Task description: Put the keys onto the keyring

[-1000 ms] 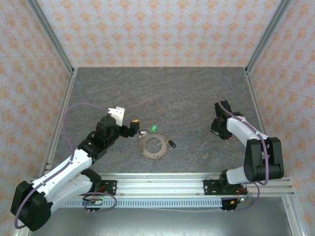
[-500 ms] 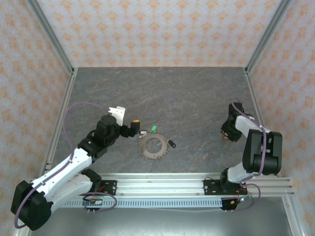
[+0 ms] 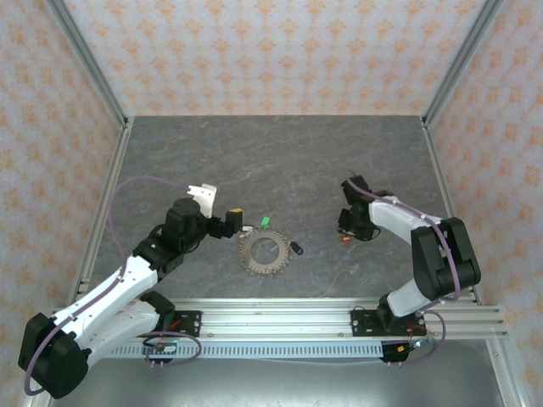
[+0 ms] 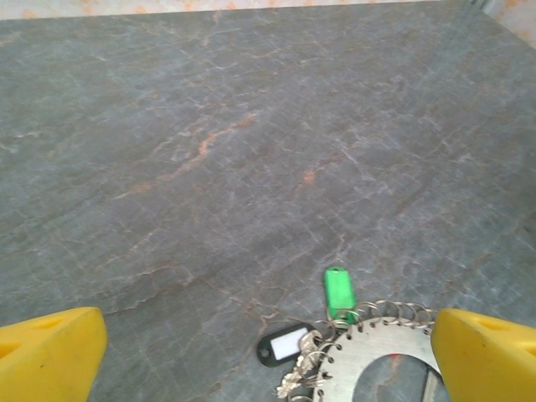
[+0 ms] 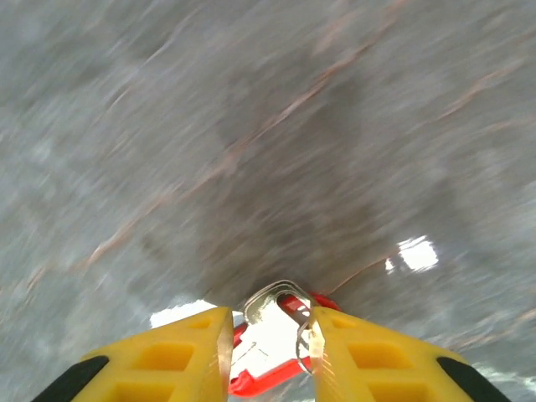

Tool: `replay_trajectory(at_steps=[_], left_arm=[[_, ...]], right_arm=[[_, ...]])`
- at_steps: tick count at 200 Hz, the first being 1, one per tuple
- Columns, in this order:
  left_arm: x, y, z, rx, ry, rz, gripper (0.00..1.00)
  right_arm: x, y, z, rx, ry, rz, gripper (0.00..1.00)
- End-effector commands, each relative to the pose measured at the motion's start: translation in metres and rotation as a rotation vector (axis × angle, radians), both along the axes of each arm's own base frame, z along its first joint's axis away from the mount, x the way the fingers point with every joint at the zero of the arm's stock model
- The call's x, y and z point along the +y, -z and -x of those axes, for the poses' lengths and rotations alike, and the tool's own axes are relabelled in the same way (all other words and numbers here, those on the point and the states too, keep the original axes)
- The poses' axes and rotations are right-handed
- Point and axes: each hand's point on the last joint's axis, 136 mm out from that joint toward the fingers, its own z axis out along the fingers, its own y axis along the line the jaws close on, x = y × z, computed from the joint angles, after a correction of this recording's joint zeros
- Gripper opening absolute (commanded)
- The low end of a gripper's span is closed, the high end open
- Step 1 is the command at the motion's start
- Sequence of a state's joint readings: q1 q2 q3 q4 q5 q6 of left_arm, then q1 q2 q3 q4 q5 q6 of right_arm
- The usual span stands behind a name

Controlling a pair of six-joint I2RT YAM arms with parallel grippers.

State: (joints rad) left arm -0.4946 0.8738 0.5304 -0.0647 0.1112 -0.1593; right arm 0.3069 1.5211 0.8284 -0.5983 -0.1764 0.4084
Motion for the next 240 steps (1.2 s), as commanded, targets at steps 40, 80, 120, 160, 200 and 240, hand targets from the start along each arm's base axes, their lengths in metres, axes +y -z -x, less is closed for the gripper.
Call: replay_trajectory(at_steps=[40,80,120,160,200,240], left_arm=[[-0.052,0.04,0.03,0.337,0.199,0.172,0.78],[-0.071,0.071,0.053,0.492,0.165,0.218,0.75],[-0.073,0.096,0.058,0.572,0.06,0.305,0.67],[-0.081,0.11,0.055,0.6,0.042,0.289,0.54],[-0.074,0.132,0.052,0.625,-0.004,0.232,0.4],[-0.071,0.151,0.052,0.65,-0.021,0.19,0.29]], right_arm=[[0.084,-0.064,-0.025,-0.263,-0.194,-0.429,0.45],[0.144,-0.046,-0.014,-0.185,-0.428,-0.503,0.45],[0.182,-0.029,-0.001,-0.12,-0.571,-0.55,0.44],[0.193,-0.018,0.0,-0.086,-0.592,-0.591,0.43],[0.197,-0.004,0.004,-0.031,-0.59,-0.614,0.41],[0.206,-0.011,0.013,-0.027,-0.615,-0.703,0.36]])
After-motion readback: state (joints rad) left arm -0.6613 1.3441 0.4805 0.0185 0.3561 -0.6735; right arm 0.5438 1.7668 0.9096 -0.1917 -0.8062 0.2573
